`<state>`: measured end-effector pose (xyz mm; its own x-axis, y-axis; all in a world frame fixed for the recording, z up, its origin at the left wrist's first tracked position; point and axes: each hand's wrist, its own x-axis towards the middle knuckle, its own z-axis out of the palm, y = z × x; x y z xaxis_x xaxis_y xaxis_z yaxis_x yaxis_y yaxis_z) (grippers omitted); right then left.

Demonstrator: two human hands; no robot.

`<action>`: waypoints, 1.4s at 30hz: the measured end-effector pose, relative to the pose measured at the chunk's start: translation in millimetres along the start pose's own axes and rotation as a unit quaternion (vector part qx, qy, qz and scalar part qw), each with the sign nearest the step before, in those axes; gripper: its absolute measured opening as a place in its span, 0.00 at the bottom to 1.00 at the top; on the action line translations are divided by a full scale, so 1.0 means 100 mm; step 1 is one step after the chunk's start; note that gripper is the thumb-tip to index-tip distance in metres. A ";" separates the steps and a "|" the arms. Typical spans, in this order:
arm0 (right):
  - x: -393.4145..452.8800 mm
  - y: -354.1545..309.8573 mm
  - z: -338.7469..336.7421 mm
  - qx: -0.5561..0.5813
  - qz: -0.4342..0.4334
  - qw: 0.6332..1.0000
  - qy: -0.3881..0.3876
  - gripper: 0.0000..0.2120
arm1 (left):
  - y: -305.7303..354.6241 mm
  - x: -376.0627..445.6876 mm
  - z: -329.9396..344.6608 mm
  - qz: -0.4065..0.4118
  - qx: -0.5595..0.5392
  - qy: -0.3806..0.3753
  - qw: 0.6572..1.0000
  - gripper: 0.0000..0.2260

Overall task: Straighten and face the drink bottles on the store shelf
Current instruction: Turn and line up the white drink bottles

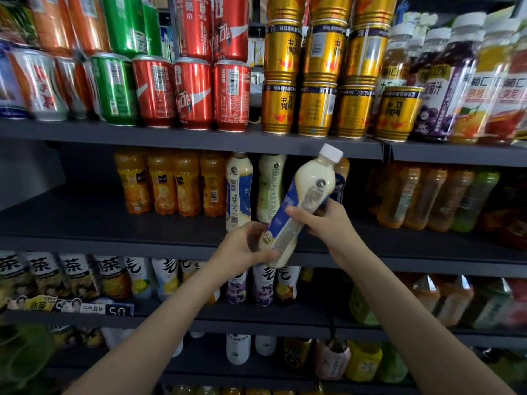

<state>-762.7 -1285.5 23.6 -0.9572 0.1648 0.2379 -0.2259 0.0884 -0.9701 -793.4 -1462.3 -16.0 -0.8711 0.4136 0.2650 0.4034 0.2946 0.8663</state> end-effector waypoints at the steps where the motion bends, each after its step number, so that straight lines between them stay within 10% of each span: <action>1: 0.00 0.00 0.02 -0.006 0.002 1.000 0.013 0.16 | -0.01 0.00 0.03 0.011 0.032 0.026 0.999 0.22; 5: -0.01 -0.05 -0.01 0.012 -0.001 1.000 0.007 0.14 | -0.01 -0.02 0.07 0.038 0.034 0.066 0.997 0.23; 10: -0.04 -0.13 -0.16 0.132 -0.011 0.987 -0.093 0.23 | 0.10 0.03 -0.04 -0.033 -0.076 -0.082 0.993 0.19; 17: 0.03 0.02 -0.13 0.086 0.043 0.995 -0.008 0.22 | 0.01 0.08 0.17 0.036 0.136 0.161 0.977 0.29; 21: 0.03 0.11 -0.21 0.064 -0.004 0.998 -0.003 0.20 | -0.05 0.13 0.14 0.069 0.181 0.124 0.973 0.29; 27: 0.11 0.03 -0.30 -0.301 -0.200 0.932 -0.035 0.31 | -0.31 0.21 -0.01 0.039 0.099 0.154 0.982 0.17; 42: 0.99 0.47 0.33 -0.276 -0.134 0.952 0.016 0.25 | -0.45 0.95 -0.27 -0.079 0.038 0.257 0.963 0.28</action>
<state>-873.5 -1297.1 0.2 -0.8706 0.0939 0.4829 -0.3224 0.6327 -0.7041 -902.2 -1459.4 -18.3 -0.9389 -0.1159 0.3241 0.2572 0.3897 0.8843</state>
